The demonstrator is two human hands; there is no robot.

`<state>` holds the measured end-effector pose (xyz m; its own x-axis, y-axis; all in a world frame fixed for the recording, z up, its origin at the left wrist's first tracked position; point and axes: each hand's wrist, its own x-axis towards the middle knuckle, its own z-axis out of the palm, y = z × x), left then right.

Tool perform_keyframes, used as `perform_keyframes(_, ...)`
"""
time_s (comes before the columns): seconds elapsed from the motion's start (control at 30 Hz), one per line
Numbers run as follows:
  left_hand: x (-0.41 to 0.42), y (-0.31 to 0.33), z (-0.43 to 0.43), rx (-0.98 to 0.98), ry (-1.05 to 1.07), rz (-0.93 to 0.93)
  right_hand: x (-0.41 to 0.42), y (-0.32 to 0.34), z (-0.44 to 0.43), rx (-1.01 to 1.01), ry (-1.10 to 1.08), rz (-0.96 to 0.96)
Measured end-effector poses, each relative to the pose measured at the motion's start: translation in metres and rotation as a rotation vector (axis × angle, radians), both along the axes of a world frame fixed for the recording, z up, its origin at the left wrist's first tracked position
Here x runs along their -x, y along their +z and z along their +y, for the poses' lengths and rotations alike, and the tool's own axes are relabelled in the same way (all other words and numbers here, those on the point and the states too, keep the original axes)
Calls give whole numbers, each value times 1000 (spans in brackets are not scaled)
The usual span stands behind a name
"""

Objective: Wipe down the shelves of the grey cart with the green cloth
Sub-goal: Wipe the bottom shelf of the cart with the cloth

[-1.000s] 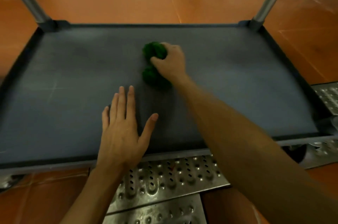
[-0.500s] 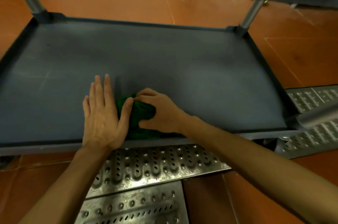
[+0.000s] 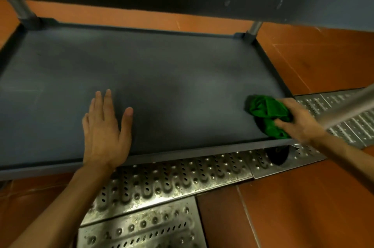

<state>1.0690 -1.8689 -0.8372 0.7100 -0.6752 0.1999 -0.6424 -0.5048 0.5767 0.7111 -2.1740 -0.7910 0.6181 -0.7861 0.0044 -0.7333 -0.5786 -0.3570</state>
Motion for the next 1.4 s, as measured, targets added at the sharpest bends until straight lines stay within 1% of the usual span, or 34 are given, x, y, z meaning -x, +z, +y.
perform_keyframes(0.03, -8, 1, 8, 54, 2, -37, 0, -2, 0, 36, -7, 14)
perform_keyframes(0.1, -37, -2, 37, 114, 11, -210, -9, -11, 6, 77, -22, -3)
perform_keyframes(0.17, -70, -9, 72, 79, 36, -357, -27, -20, 18, 80, -32, -63)
perform_keyframes(0.2, -80, -12, 84, 37, 66, -385, -38, -24, 24, 64, -32, -93)
perform_keyframes(0.23, -83, -15, 91, 3, 115, -379, -51, -28, 33, 44, -24, -117)
perform_keyframes(0.3, -79, -18, 91, -5, 197, -352, -85, -34, 57, 16, 27, -170)
perform_keyframes(0.43, -76, -18, 88, 35, 208, -288, -175, -39, 124, -62, 287, -243)
perform_keyframes(0.57, -76, -16, 90, 73, 220, -260, -271, -43, 195, -174, 512, -230)
perform_keyframes(0.7, -78, -12, 91, 143, 267, -257, -355, -43, 256, -168, 672, -284)
perform_keyframes(0.77, -80, -11, 92, 276, 295, -209, -387, -43, 278, -185, 751, -307)
perform_keyframes(0.83, -85, -9, 97, 439, 373, -114, -412, -45, 292, -196, 826, -304)
perform_keyframes(0.9, -90, -7, 109, 529, 469, -50, -432, -46, 303, -202, 876, -264)
perform_keyframes(1.0, -86, -8, 137, 520, 550, 31, -457, -41, 321, -209, 903, -227)
perform_keyframes(1.07, -81, -6, 153, 492, 599, 126, -472, -36, 335, -200, 911, -200)
perform_keyframes(1.17, -70, 8, 170, 433, 633, 219, -484, -26, 351, -199, 882, -147)
perform_keyframes(1.3, -49, 46, 185, 374, 712, 353, -472, -6, 358, -210, 796, -80)
perform_keyframes(1.4, -35, 78, 196, 346, 769, 420, -447, 23, 362, -274, 741, -64)
